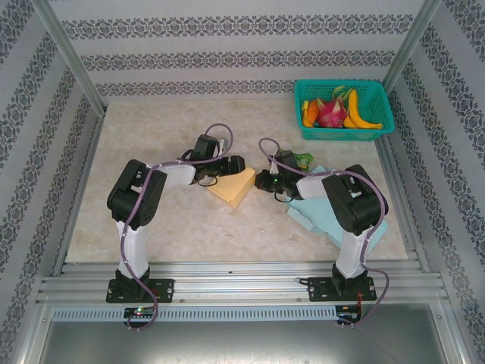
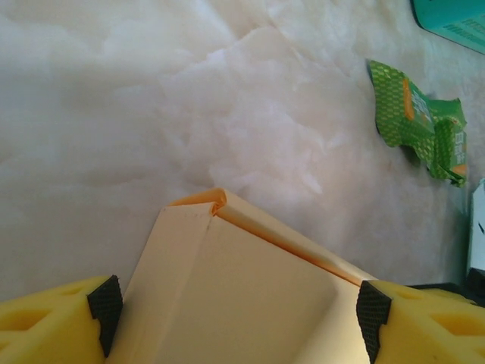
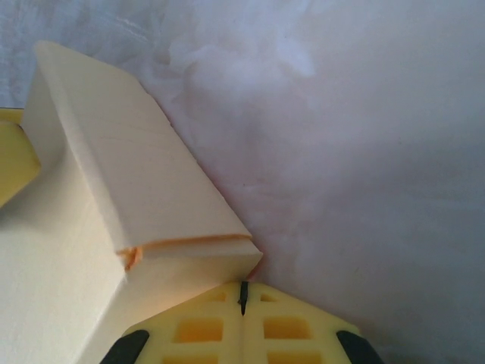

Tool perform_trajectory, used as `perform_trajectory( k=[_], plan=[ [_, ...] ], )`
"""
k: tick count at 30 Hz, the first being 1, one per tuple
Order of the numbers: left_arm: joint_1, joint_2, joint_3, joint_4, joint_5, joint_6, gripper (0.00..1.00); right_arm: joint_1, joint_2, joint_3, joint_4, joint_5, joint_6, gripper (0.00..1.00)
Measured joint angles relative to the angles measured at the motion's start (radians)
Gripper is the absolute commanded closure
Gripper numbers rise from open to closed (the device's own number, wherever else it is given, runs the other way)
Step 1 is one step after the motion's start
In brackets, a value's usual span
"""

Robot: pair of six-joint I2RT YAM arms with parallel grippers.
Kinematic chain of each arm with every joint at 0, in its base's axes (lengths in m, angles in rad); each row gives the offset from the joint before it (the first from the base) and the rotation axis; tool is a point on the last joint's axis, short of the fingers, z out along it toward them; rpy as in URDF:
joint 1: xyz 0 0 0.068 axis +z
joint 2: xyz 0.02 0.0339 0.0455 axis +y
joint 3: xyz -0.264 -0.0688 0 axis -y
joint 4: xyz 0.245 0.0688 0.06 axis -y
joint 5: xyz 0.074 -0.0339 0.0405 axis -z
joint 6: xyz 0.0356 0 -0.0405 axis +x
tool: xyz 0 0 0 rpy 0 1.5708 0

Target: Fold the paper box

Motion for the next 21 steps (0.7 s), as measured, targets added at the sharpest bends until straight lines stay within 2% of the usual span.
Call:
perform_trajectory(
  k=[9, 15, 21],
  plan=[
    [-0.033, 0.002, -0.008, 0.024, -0.049, 0.007, 0.20, -0.040, 0.040, 0.059, -0.066, -0.126, 0.029, 1.00],
    [-0.040, -0.008, -0.019, 0.024, -0.079, 0.000, 0.19, -0.045, 0.042, 0.065, -0.075, -0.137, 0.032, 1.00],
    [-0.038, -0.047, -0.072, 0.031, -0.089, -0.067, 0.19, -0.045, 0.040, 0.067, -0.078, -0.135, 0.030, 1.00]
  ],
)
